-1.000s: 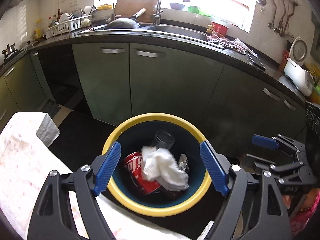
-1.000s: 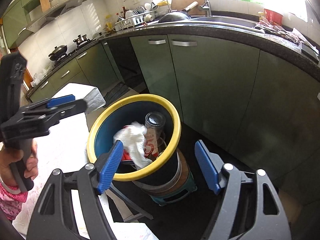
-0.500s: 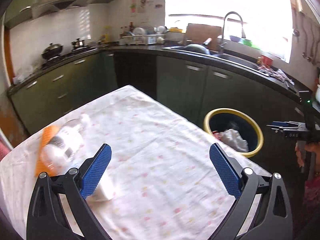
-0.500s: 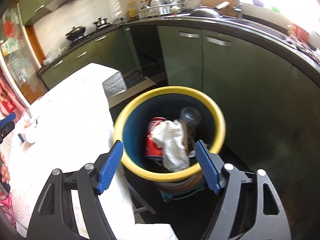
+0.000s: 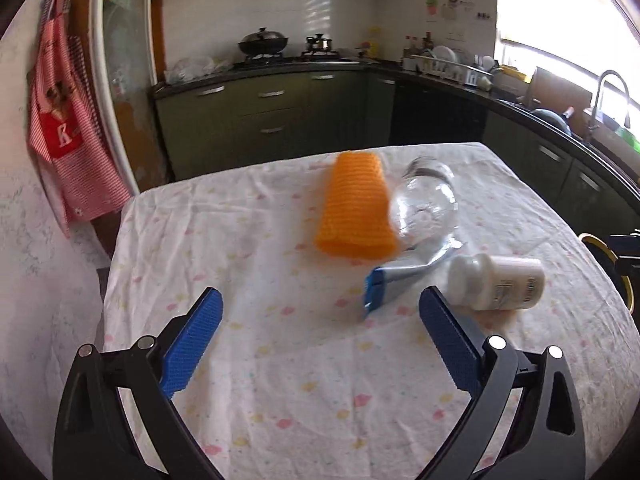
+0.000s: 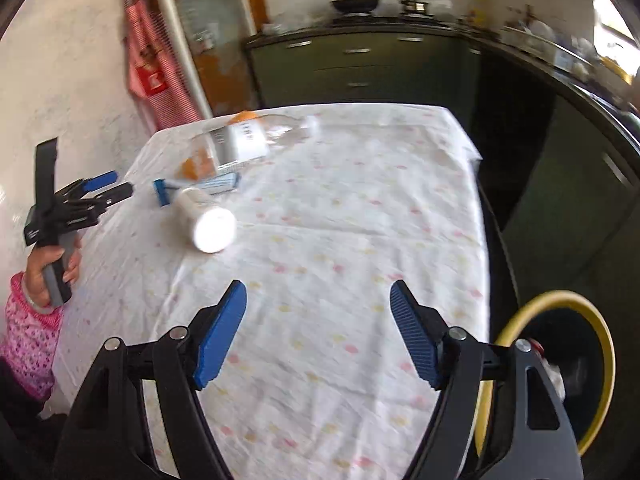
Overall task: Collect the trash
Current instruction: 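Grasp the white pill bottle with the right gripper, then carry the pill bottle over the bin and open the right gripper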
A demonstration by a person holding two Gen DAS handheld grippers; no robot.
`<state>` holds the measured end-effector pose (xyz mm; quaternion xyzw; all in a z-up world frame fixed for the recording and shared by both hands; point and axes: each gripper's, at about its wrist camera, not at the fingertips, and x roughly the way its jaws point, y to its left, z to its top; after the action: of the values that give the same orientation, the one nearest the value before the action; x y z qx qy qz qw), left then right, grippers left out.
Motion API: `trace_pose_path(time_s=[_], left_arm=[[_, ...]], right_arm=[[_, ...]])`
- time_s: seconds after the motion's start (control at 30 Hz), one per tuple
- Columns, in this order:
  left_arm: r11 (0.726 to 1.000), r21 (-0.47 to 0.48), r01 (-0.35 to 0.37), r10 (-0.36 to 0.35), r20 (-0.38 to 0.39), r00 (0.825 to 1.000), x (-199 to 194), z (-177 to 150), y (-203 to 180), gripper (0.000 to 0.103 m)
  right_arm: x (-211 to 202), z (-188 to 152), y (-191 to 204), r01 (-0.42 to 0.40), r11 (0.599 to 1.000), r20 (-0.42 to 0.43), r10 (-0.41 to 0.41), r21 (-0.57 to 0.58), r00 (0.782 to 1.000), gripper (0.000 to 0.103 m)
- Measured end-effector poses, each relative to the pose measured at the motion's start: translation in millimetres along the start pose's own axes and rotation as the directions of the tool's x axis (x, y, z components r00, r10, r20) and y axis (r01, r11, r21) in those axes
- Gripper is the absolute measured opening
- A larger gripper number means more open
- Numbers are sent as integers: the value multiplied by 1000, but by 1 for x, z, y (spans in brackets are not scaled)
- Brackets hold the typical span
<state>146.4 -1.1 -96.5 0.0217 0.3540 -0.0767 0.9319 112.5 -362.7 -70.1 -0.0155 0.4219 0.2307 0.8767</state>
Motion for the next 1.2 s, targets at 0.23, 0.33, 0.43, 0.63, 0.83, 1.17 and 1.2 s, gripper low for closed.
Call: trace_pose_path(time_s=[0.23,0.33,0.43,0.63,0.83,1.17,1.2], left_arm=[[998,-45,32,-32,0,999,0,-10,18,97],[999,-36,33,-32,5,999,-2,-10,12,97],[999,-30,34,-34,0,999,-3,-8,7,97],[999,-17,37,-37,-10,999,-1,-10,1,97],[999,6,38,-37,-17,999,0,-12,-6,97],[999,17,41,-40,-18,999,0,-13,-10,98],[999,17,40,-40,-18,999,0,-13,-10,98]], right_arm=[[59,44,64,-212,944,-102,192,-251,976,70],[89,56,76,-224,925,-165,180,-308,970,70],[110,61,82,-245,915,-218,181,-320,959,70],[132,64,90,-277,907,-260,197,-318,945,70],[136,66,97,-267,904,-257,186,-332,948,56],[115,52,100,-229,914,-206,166,-336,964,45],[109,49,99,-229,915,-199,170,-332,965,45]])
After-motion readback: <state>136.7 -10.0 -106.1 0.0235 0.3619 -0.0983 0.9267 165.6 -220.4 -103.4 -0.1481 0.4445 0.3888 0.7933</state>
